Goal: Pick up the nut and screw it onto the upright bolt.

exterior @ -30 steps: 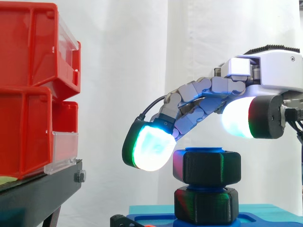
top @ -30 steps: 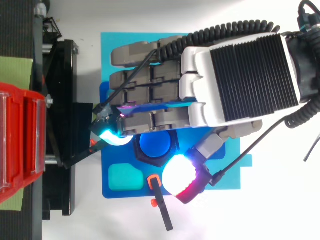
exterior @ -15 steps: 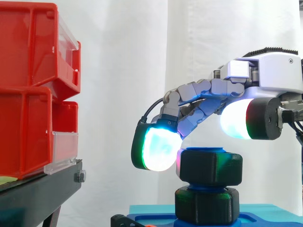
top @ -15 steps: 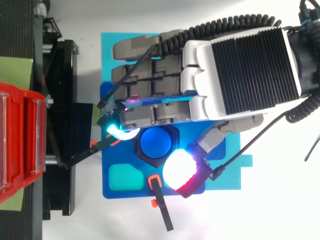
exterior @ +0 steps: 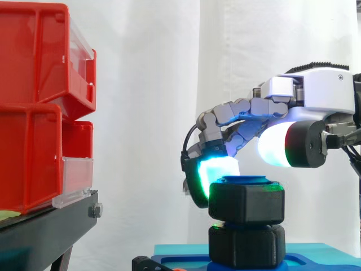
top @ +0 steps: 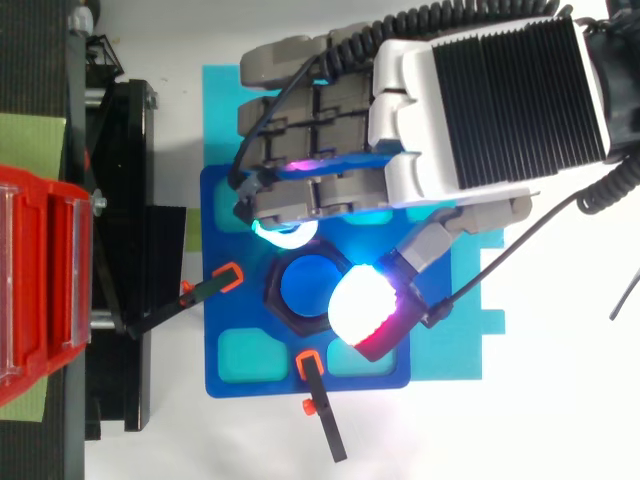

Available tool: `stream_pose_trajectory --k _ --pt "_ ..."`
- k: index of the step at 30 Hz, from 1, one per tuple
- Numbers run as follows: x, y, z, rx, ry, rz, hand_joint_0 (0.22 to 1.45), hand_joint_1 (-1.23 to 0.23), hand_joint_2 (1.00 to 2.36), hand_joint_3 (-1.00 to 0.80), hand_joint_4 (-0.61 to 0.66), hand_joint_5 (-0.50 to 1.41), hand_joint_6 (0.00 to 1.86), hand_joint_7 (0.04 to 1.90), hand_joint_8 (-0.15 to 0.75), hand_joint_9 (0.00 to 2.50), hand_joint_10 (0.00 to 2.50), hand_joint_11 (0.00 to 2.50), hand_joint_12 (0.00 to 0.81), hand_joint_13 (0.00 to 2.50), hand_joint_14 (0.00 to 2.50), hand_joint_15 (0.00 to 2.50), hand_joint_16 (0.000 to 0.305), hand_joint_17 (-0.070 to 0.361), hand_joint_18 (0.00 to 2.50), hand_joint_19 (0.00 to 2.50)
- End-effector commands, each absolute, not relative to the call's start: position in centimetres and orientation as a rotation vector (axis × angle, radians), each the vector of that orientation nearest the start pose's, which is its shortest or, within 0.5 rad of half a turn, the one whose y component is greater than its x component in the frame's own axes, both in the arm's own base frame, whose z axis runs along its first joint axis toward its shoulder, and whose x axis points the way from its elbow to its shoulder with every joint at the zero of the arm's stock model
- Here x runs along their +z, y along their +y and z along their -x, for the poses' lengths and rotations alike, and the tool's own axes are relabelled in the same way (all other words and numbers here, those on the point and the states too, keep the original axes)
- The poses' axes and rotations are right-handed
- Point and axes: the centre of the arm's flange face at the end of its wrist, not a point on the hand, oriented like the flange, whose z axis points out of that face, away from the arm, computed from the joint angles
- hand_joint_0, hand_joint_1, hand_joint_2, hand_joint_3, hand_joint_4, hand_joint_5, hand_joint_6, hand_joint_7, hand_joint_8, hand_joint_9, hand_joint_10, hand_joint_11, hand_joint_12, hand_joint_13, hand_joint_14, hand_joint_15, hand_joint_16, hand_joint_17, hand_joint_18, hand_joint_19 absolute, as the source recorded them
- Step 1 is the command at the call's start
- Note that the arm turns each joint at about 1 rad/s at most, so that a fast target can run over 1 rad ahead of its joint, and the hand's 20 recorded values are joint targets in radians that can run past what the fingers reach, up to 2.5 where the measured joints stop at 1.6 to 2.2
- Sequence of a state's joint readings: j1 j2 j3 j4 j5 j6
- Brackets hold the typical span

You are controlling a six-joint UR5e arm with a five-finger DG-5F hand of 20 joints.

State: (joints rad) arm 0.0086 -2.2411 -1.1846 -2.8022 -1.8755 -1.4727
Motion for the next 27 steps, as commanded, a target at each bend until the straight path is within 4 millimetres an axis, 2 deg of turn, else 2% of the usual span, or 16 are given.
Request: stream_pose_trajectory --k 1,4,6,11,16,20,22,24,27 --pt "29.2 -10.1 -74.2 0.312 1.513 0.173 0.49 -0.23 1.00 -0.50 0.10 0.02 0.54 1.56 0.205 0.80 0.00 0.00 0.180 0.78 0.00 0.00 0.024 0.054 0.52 0.18" --pt "29.2 -10.4 -74.1 0.309 1.512 0.171 0.49 -0.23 1.00 -0.50 0.06 0.05 0.53 1.57 0.210 0.94 0.00 0.00 0.166 0.86 0.00 0.00 0.024 0.053 0.62 0.22" --pt "29.2 -10.6 -74.1 0.308 1.512 0.170 0.49 -0.24 1.00 -0.50 0.04 0.06 0.56 1.47 0.200 1.07 0.00 0.00 0.146 0.98 0.00 0.00 0.023 0.051 0.73 0.26" --pt "29.3 -11.2 -74.0 0.311 1.509 0.176 0.50 -0.25 1.00 -0.50 0.03 0.06 0.60 1.35 0.176 1.23 0.00 0.00 0.124 1.05 0.00 0.00 0.021 0.048 0.84 0.32" --pt "30.3 -11.7 -74.3 0.307 1.492 0.178 0.50 -0.25 1.00 -0.50 0.05 0.07 0.50 1.57 0.191 1.27 0.00 0.00 0.135 1.02 0.00 0.01 0.022 0.050 0.80 0.32" --pt "31.0 -11.9 -74.4 0.312 1.484 0.188 0.50 -0.23 1.00 -0.50 0.08 0.05 0.50 1.54 0.197 1.28 0.00 0.00 0.145 0.98 0.00 0.00 0.023 0.052 0.75 0.31" --pt "31.3 -12.0 -74.5 0.312 1.479 0.188 0.50 -0.23 1.00 -0.50 0.12 0.03 0.50 1.47 0.188 1.24 0.00 0.00 0.146 0.95 0.00 0.00 0.023 0.052 0.71 0.30" --pt "31.7 -12.0 -74.6 0.310 1.470 0.189 0.50 -0.23 1.00 -0.50 0.19 0.00 0.50 1.27 0.190 1.18 0.00 0.00 0.156 0.89 0.00 0.00 0.024 0.054 0.65 0.29" --pt "32.0 -11.9 -74.8 0.310 1.460 0.192 0.50 -0.23 1.00 -0.50 0.23 -0.03 0.50 1.04 0.190 1.12 0.00 0.00 0.159 0.86 0.00 0.00 0.025 0.056 0.63 0.27"
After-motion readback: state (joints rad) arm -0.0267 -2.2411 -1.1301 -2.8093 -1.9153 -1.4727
